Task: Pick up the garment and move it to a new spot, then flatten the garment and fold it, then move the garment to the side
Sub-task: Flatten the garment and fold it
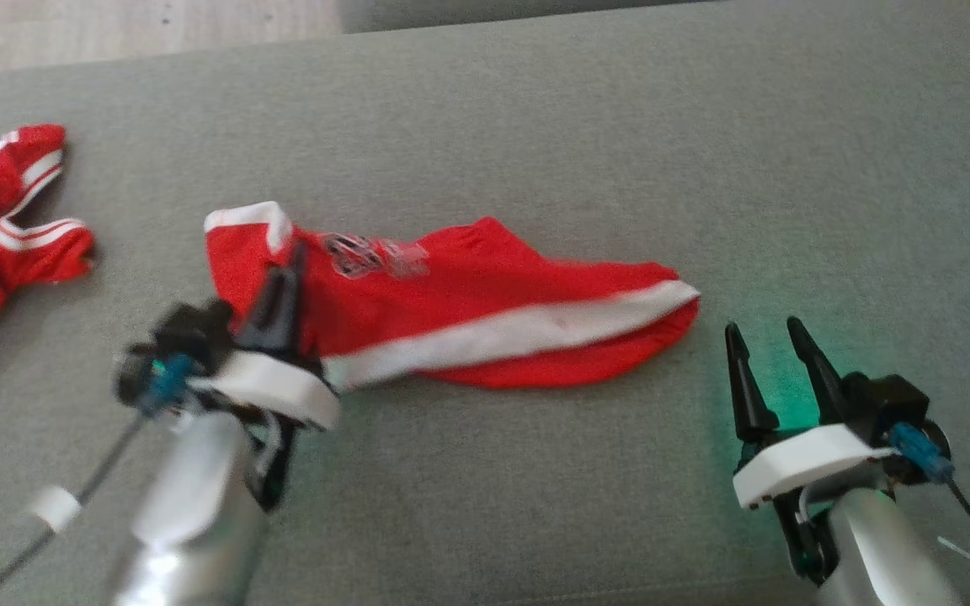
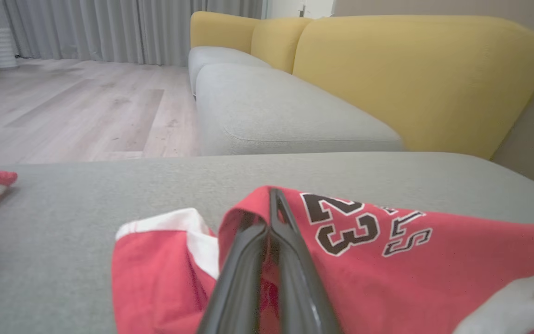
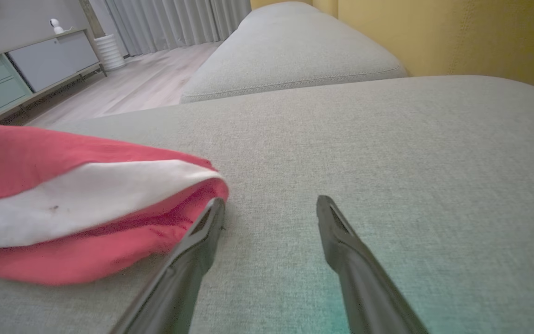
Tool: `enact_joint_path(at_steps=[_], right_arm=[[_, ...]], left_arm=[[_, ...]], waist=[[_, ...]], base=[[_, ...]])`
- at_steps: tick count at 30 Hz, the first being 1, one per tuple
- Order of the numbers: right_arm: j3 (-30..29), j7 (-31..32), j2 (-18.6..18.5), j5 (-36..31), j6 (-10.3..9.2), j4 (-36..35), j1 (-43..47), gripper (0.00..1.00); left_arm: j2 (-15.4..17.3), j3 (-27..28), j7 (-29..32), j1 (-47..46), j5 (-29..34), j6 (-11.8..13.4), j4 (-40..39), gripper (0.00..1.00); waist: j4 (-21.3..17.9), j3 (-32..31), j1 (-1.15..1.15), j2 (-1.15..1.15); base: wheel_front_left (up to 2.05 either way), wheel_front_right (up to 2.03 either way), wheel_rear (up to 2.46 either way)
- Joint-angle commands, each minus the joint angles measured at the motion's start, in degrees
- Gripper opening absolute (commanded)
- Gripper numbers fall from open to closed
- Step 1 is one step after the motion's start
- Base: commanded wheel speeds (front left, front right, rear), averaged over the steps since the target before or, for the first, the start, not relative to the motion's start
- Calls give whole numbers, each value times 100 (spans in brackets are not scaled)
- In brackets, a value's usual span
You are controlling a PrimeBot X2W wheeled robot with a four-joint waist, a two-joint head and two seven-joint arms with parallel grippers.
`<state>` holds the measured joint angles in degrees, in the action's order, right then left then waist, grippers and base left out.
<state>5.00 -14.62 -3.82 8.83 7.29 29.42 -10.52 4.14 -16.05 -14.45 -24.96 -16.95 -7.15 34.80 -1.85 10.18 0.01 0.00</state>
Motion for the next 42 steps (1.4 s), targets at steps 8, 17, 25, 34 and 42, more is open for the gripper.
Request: enact_joint_path(at_steps=[8,17,25,34,42], right_arm=[[229,-38,86,211,20,-366,-224,100],[212,-38,92,366,20,-783,-99,100],[262,-38,93,421,20,-673,216,100],[236,-38,94,433,20,-607,441,100],[292,-38,94,409,20,-589,404,100]], left_arm=[[467,659,-55,-930,222,296,1118,100],[78,1256,-55,249,314,596,-43,100],[-118,1388,-55,1663,381,641,-1045,100],[-124,832,-55,2318,41,769,-1320,100],[-125,662,-55,2259,-70,731,-1363,100]], waist=[[-357,81,-1,0],[-257,-253,-1,0],[-127,-711,-1,0],[-64,-887,-1,0],[-76,-836,-1,0]], base=[[0,0,0],[0,0,0],[0,0,0],[0,0,0],[0,0,0]])
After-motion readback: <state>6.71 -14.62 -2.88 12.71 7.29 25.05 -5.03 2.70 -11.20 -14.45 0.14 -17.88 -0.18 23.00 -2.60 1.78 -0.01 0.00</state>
